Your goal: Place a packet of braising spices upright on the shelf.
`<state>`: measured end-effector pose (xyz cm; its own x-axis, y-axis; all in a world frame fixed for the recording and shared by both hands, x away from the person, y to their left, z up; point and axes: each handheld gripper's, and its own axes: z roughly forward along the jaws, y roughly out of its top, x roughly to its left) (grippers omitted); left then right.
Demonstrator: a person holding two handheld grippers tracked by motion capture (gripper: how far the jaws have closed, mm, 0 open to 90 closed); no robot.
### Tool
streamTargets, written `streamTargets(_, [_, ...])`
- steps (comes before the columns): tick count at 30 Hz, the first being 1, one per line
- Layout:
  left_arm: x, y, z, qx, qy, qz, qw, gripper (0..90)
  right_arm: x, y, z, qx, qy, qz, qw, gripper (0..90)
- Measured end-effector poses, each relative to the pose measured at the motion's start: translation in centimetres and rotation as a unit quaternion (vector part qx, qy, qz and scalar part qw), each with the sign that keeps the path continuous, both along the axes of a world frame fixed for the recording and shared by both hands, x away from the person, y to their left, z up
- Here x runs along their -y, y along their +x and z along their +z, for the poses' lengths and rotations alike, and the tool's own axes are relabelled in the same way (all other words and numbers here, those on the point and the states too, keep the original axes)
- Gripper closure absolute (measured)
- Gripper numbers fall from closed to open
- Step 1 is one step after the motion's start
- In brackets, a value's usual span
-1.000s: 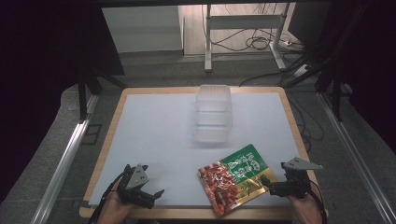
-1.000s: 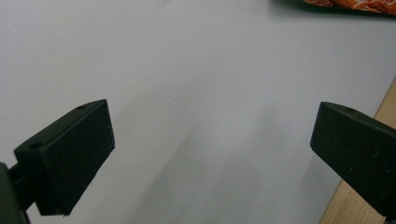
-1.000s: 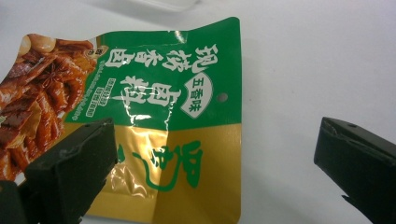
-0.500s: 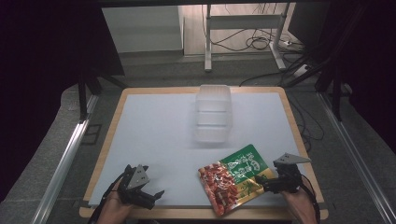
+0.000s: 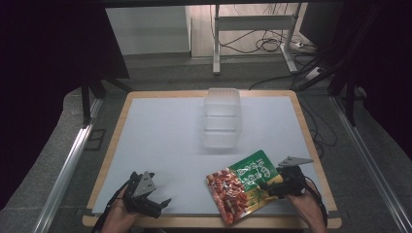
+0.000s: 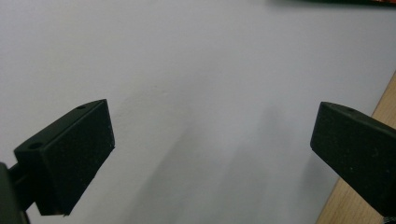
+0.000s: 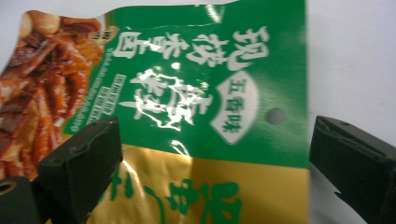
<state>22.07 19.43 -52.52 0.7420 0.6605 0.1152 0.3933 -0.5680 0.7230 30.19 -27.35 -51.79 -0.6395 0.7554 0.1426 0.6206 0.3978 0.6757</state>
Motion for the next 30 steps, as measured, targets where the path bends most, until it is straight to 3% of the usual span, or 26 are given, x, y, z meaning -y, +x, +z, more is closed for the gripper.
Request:
streamTargets(7, [0.1, 0.0, 0.0, 0.0, 0.004, 0.0, 1.0, 0.0, -1.4, 0.3, 0.9, -0.012, 0.02, 0.013, 0.9996, 3.6])
streamTargets(10, [0.1, 0.0, -0.1, 0.0, 0.006, 0.0, 1.0, 0.0, -2.4, 0.5, 1.4, 0.007, -0.011, 0.013, 0.9998, 16.5])
streamTargets(11, [0.1, 0.0, -0.1, 0.0, 0.006, 0.0, 1.0, 0.0, -3.0, 0.6, 1.8, 0.021, -0.045, 0.005, 0.9988, 32.6])
streamTargets(12, [0.1, 0.0, -0.1, 0.0, 0.007, 0.0, 1.0, 0.0, -3.0, 0.6, 1.8, 0.021, -0.045, 0.005, 0.9988, 32.6])
streamTargets(15, [0.1, 0.0, -0.1, 0.0, 0.007, 0.0, 1.0, 0.0, -3.4, 0.7, 2.0, 0.026, -0.068, -0.002, 0.9973, 52.0])
streamTargets(18, [0.2, 0.0, -0.1, 0.0, 0.008, -0.001, 1.0, 0.0, -3.6, 0.9, 1.9, 0.021, -0.076, 0.0, 0.9969, 67.7])
streamTargets(24, [0.2, 0.0, -0.1, 0.001, 0.009, 0.0, 1.0, 0.0, -4.1, 1.2, 1.9, 0.025, -0.091, 0.0, 0.9955, 76.9])
streamTargets(30, [0.2, 0.0, -0.1, 0.0, 0.007, 0.0, 1.0, 0.0, -4.7, 1.6, 1.4, 0.013, -0.105, 0.005, 0.9944, 88.6])
